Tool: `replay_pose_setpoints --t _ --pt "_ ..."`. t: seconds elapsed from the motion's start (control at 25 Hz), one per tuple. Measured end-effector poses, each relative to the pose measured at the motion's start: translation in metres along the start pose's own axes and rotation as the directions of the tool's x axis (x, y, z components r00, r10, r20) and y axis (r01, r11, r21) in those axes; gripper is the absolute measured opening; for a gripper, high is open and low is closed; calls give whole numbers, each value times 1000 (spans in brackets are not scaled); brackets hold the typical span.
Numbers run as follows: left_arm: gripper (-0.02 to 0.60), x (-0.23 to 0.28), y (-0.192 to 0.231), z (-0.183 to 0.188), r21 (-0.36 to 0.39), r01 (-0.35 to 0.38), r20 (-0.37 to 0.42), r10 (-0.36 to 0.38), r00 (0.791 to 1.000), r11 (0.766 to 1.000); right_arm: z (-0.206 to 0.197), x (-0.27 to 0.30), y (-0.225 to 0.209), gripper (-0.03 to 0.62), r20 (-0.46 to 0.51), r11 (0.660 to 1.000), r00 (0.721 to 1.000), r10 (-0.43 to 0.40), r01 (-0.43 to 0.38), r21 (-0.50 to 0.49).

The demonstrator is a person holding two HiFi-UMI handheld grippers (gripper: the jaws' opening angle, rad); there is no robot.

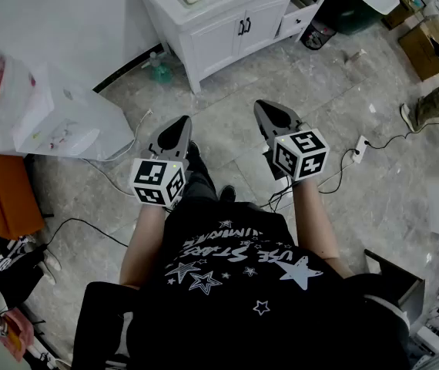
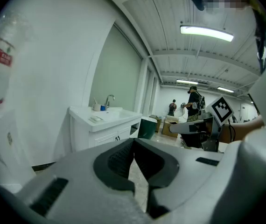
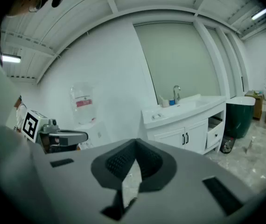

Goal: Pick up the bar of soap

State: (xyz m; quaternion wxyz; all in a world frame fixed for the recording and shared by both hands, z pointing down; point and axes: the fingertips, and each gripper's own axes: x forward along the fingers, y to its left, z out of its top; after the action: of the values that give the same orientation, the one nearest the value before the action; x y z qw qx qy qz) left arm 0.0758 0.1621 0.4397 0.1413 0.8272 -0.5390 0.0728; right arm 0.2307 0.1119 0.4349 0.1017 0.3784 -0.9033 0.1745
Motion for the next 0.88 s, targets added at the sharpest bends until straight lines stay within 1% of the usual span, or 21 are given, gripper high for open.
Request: replay_pose_setpoints --t 0.4,0.56,0.68,0.8,0.88 --pt "8 5 22 -1 -18 -15 -1 14 1000 1000 0 25 3 6 -25 1000 1000 4 -4 -12" --pt "9 12 35 -3 -30 -16 -9 16 1000 999 7 41 -4 6 -12 1000 1000 0 0 -1" --pt "8 22 50 0 -36 -20 -7 19 1000 999 17 57 -13 6 11 1000 1000 -27 27 1" --pt "8 37 73 8 -39 -21 -1 21 1000 999 28 78 -25 6 28 998 998 -57 56 29" --pt "9 52 91 15 -42 -18 1 18 1000 999 37 97 -35 28 24 996 997 -72 71 48"
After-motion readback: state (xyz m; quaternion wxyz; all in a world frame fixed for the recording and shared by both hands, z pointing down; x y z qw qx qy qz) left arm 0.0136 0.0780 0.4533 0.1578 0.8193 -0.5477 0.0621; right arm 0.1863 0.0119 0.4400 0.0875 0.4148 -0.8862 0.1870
